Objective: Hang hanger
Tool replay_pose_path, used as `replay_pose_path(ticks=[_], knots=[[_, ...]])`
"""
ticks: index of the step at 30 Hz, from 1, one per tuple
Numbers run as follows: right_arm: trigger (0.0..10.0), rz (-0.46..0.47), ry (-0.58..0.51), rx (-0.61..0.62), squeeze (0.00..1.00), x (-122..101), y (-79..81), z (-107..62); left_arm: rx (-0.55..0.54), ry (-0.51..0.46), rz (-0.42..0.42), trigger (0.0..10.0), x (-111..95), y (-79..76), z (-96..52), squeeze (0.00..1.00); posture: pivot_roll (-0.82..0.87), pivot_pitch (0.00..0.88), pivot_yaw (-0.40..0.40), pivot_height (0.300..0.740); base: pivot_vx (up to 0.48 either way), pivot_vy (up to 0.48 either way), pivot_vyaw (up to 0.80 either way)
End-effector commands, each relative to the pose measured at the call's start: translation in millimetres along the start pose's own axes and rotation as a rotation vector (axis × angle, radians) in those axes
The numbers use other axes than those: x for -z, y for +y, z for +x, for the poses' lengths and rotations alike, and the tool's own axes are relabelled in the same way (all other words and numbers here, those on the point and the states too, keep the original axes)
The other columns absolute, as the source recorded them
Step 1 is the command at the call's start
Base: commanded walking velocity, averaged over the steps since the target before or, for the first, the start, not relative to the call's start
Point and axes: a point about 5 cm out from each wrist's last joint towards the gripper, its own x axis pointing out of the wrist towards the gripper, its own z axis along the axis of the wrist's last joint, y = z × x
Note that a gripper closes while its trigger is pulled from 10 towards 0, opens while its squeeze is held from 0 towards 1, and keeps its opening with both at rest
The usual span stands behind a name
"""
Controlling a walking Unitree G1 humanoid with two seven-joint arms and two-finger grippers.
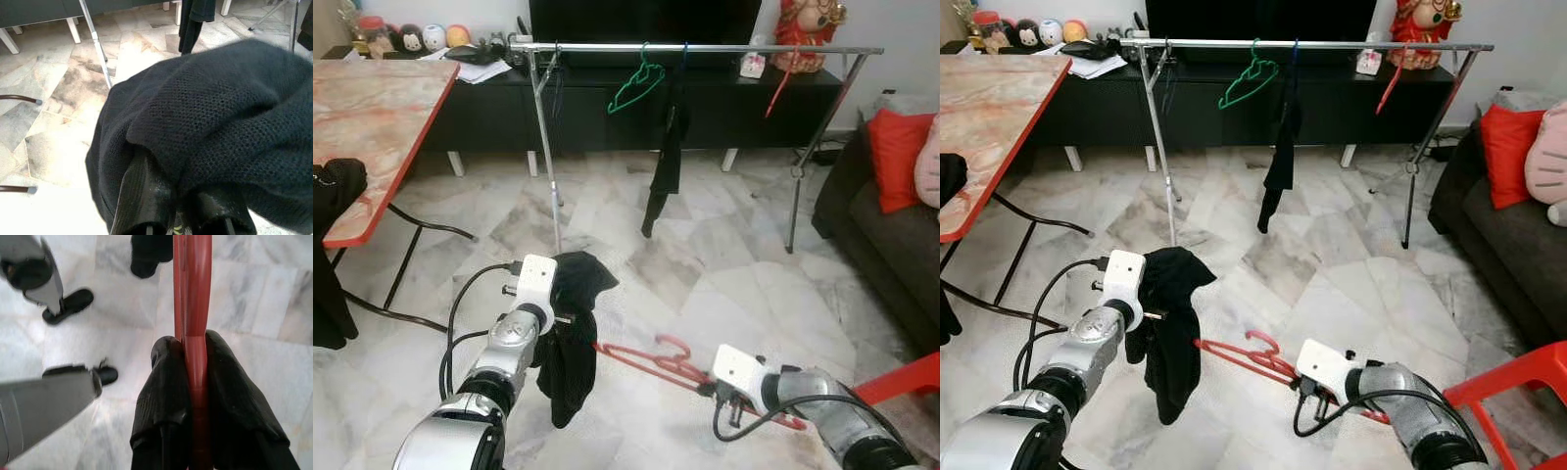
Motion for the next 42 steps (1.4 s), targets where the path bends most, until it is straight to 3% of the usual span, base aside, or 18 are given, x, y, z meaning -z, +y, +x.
replay_pose_path(ticks=[1, 5, 6, 7, 9, 13, 14, 15, 21, 24, 28, 29, 32, 35, 37, 42], knots=[[0.0, 0.017, -0.023, 0.02, 0.0, 2.8, 1.4, -2.2, -0.026, -0.015, 0.019, 0.0, -1.8, 3.5, -0.5, 0.0, -0.12, 0.0, -0.067, 0.74, 0.0, 0.0, 0.0], [0.0, 0.105, -0.131, 0.091, 0.0, -4.1, -2.3, -3.8, -0.039, -0.013, 0.035, 0.0, 1.5, 4.8, -2.3, 0.0, -0.12, 0.0, -0.063, 0.74, 0.0, 0.0, 0.0], [0.4, 0.186, -0.185, 0.182, 0.0, -6.3, -8.1, -4.8, -0.05, -0.033, 0.014, 0.7, 2.6, 6.7, -4.3, 0.0, -0.12, 0.0, -0.061, 0.74, 0.0, 0.0, 0.0], [0.4, 0.186, -0.185, 0.182, 0.0, -6.3, -8.1, -4.8, -0.05, -0.033, 0.014, 0.7, 2.6, 6.7, -4.3, 0.0, -0.12, 0.0, -0.061, 0.74, 0.0, 0.0, 0.0], [10.0, 0.318, -0.215, 0.317, 0.0, -3.6, -11.9, -2.6, -0.054, -0.081, -0.008, 10.0, 2.0, 6.8, -7.5, 0.0, -0.13, 0.0, -0.054, 0.74, 0.0, 0.0, 0.0], [10.0, 0.562, -0.274, 0.535, 0.0, 6.4, -6.0, 3.4, -0.059, -0.135, -0.048, 10.0, 4.0, 4.8, -13.3, 0.0, -0.11, 0.0, -0.046, 0.74, 0.0, 0.0, 0.0], [10.0, 0.562, -0.274, 0.535, 0.0, 6.4, -6.0, 3.4, -0.059, -0.135, -0.048, 10.0, 4.0, 4.8, -13.3, 0.0, -0.11, 0.0, -0.046, 0.74, 0.0, 0.0, 0.0], [10.0, 0.706, -0.217, 0.637, 0.0, 23.2, 5.5, 8.8, -0.072, -0.158, -0.078, 10.0, 4.7, 6.3, -16.5, 0.0, -0.12, 0.0, -0.035, 0.74, 0.0, 0.0, 0.0], [10.0, 1.04, -0.052, 0.787, 0.0, 62.5, 35.9, 13.5, -0.052, -0.239, -0.122, 10.0, -1.3, 1.8, -23.2, 0.0, -0.12, 0.0, -0.031, 0.74, 0.0, 0.0, 0.0], [10.0, 1.085, 0.009, 0.778, 0.0, 70.3, 46.7, 15.3, -0.054, -0.249, -0.13, 10.0, -2.1, 1.0, -24.6, 0.0, -0.12, 0.0, -0.028, 0.74, 0.0, 0.0, 0.0], [10.0, 1.132, 0.21, 0.736, 0.0, 96.3, 91.2, 16.8, -0.051, -0.263, -0.129, 10.0, -4.4, -0.8, -30.0, 0.0, -0.09, 0.0, -0.026, 0.74, 0.0, 0.0, 0.0], [10.0, 1.132, 0.21, 0.736, 0.0, 96.3, 91.2, 16.8, -0.051, -0.263, -0.129, 10.0, -4.4, -0.8, -30.0, 0.0, -0.09, 0.0, -0.026, 0.74, 0.0, 0.0, 0.0], [10.0, 1.095, 0.328, 0.696, 0.0, 107.9, 115.0, 15.4, -0.043, -0.255, -0.14, 10.0, -3.2, 0.2, -32.7, 0.0, -0.1, 0.0, -0.012, 0.74, 0.0, 0.0, 0.0], [10.0, 1.077, 0.337, 0.653, 0.0, 106.0, 123.6, 19.4, -0.021, -0.249, -0.15, 10.0, -0.9, -1.9, -33.6, 0.0, -0.11, 0.0, -0.006, 0.74, 0.0, 0.0, 0.0], [10.0, 1.129, 0.326, 0.692, 0.0, 106.0, 123.7, 19.2, -0.026, -0.247, -0.171, 10.0, -2.7, -4.0, -32.4, 0.0, -0.11, 0.0, -0.004, 0.74, 0.0, 0.0, 0.0], [10.0, 1.11, 0.308, 0.678, 0.0, 100.8, 121.5, 23.0, -0.027, -0.252, -0.168, 10.0, -7.8, -4.5, -32.4, 0.0, -0.11, 0.0, 0.001, 0.74, 0.0, 0.0, 0.0]])
